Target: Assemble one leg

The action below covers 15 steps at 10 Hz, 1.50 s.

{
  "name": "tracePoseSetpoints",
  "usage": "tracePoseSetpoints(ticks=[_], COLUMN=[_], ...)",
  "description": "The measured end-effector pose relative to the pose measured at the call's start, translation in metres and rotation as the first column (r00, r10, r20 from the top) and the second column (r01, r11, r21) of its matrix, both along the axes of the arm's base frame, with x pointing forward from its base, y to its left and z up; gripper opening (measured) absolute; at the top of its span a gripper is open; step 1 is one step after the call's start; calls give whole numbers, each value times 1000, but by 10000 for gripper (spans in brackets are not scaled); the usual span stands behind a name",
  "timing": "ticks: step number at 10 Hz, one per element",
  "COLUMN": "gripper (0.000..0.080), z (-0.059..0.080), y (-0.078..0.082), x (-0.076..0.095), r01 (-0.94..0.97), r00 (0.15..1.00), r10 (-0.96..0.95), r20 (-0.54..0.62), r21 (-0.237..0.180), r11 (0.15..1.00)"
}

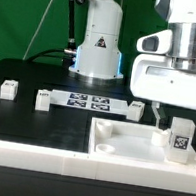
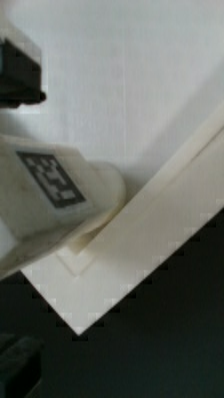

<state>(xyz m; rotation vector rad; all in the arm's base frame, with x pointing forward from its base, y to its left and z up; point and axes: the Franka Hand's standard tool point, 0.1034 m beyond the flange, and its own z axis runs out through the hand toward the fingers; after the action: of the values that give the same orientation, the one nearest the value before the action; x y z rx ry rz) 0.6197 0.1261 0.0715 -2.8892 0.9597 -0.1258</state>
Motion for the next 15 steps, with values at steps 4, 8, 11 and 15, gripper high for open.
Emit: tracePoseSetpoints(ticks=[4, 8, 11, 15], gripper=[648, 375, 291, 291], z=[3, 3, 3, 2], y=[-9, -9, -9, -8], x=[4, 4, 4, 3], r01=[-425, -467, -422, -18], r00=[905, 884, 906, 1000], r10=[425, 468, 423, 18], r20=[-7, -7, -6, -6], r21=[-75, -81, -74, -32], r11=[902, 881, 904, 999])
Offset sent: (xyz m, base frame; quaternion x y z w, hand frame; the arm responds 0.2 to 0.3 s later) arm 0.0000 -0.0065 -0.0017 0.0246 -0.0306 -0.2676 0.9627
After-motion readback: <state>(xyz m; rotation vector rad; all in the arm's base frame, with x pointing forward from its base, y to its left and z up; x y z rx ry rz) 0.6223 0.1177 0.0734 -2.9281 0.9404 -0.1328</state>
